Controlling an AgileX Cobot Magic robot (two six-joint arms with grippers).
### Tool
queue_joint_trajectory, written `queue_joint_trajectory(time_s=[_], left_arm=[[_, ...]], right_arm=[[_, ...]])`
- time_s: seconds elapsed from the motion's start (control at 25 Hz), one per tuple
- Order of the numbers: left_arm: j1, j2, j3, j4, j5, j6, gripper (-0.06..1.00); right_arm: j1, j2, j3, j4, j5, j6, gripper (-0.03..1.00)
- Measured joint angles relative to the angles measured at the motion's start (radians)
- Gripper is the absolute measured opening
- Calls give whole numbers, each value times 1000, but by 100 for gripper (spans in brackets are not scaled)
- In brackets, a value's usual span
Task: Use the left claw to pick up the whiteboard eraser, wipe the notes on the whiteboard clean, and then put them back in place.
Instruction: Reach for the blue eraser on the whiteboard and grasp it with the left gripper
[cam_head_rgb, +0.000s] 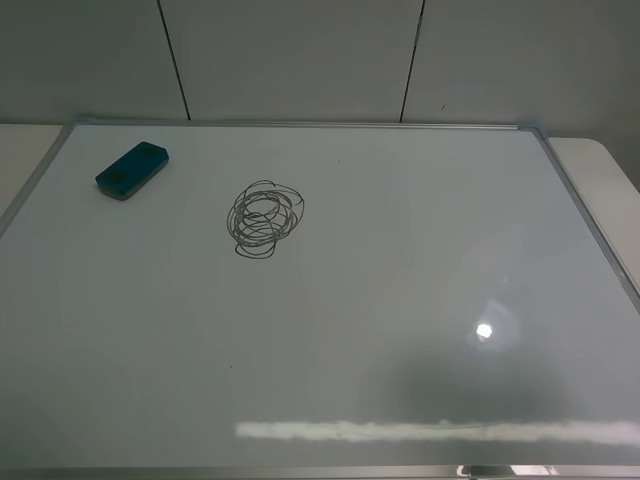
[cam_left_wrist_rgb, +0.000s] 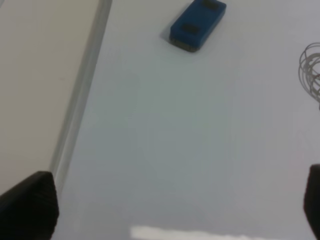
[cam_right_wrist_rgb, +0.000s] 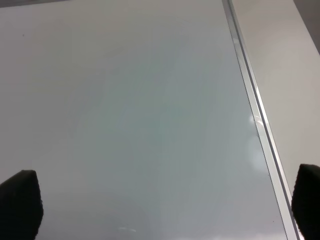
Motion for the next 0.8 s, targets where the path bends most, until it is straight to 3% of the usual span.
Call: queue_joint_trajectory(time_s=[0.8], left_arm=[[0,0,0,0,0,0,99]], right_arm=[[0,0,0,0,0,0,99]])
